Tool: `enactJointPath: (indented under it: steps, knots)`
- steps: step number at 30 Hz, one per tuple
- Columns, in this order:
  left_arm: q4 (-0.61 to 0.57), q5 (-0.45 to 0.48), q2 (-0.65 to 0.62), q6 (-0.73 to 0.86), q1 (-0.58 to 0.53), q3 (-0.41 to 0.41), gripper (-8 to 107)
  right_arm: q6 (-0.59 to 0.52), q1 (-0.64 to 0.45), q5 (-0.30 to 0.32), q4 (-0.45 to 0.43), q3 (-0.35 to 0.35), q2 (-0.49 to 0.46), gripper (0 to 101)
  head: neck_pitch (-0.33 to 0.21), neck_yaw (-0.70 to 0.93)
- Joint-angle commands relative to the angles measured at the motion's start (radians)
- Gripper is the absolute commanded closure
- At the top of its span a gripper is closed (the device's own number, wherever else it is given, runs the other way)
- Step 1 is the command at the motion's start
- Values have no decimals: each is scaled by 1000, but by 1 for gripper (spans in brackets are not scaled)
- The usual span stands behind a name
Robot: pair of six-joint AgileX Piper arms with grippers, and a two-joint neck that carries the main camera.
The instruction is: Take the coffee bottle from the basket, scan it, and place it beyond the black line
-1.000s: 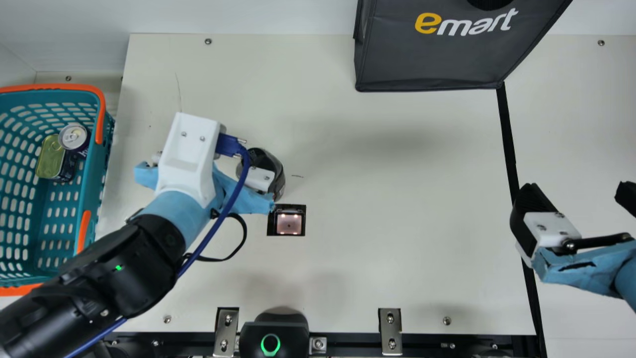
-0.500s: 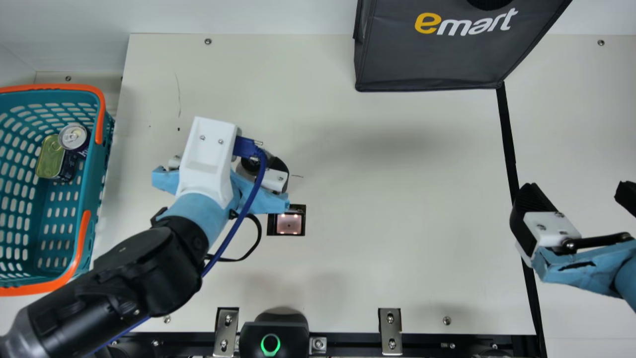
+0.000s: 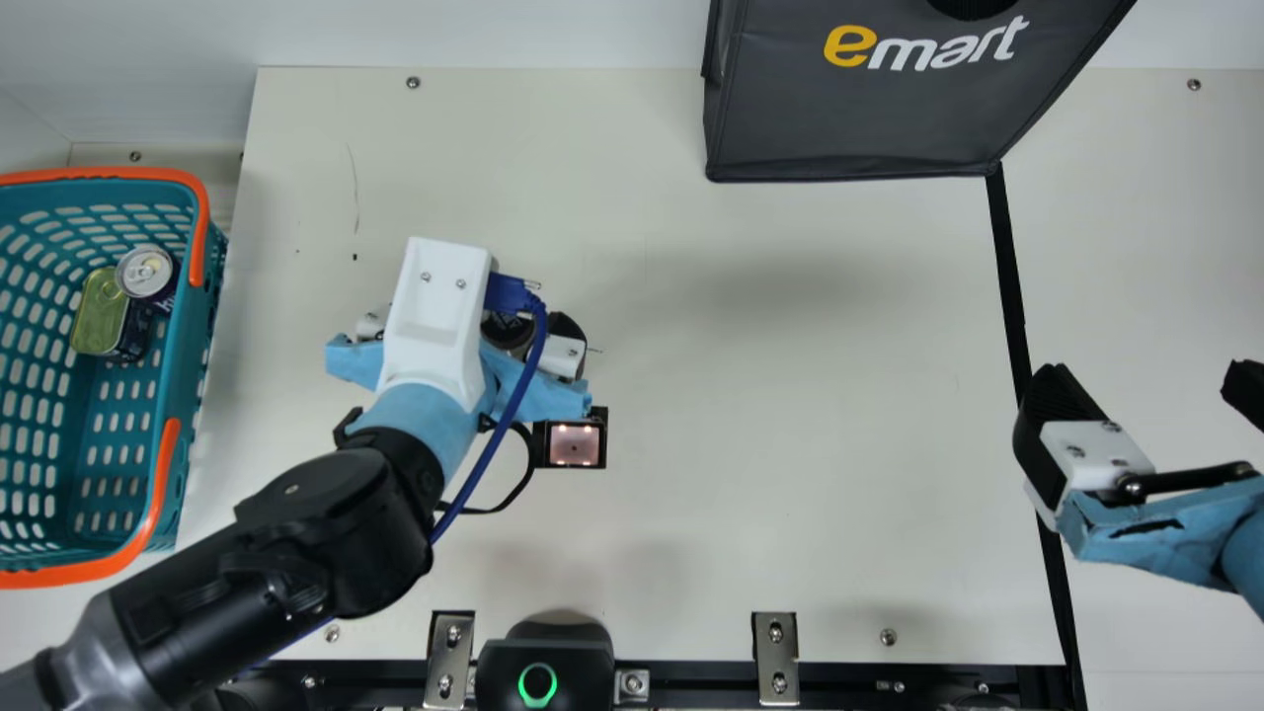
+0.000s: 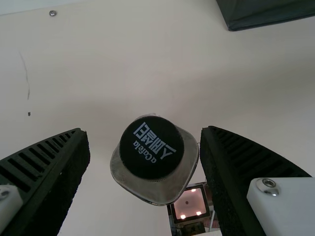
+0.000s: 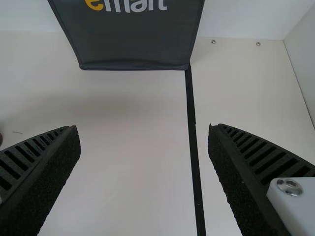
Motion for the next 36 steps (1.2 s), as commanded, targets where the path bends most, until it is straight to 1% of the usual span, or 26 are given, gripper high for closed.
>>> enactJointPath:
  steps: [1,10,22,28,36]
  knots:
    - [4,-3,1,-5,3,4,9,0,0,0,0,0,0,10,-26,2]
    - [7,-23,7,-17,18,15,9,0,0,0,0,0,0,10,-26,2]
    - [2,-47,19,-40,-8,20,89,0,0,0,0,0,0,10,-26,2]
    - [-2,-58,8,-10,-14,20,89,0,0,0,0,0,0,10,-26,2]
    - [-39,-111,-38,113,-12,41,89,0,0,0,0,0,0,10,-26,2]
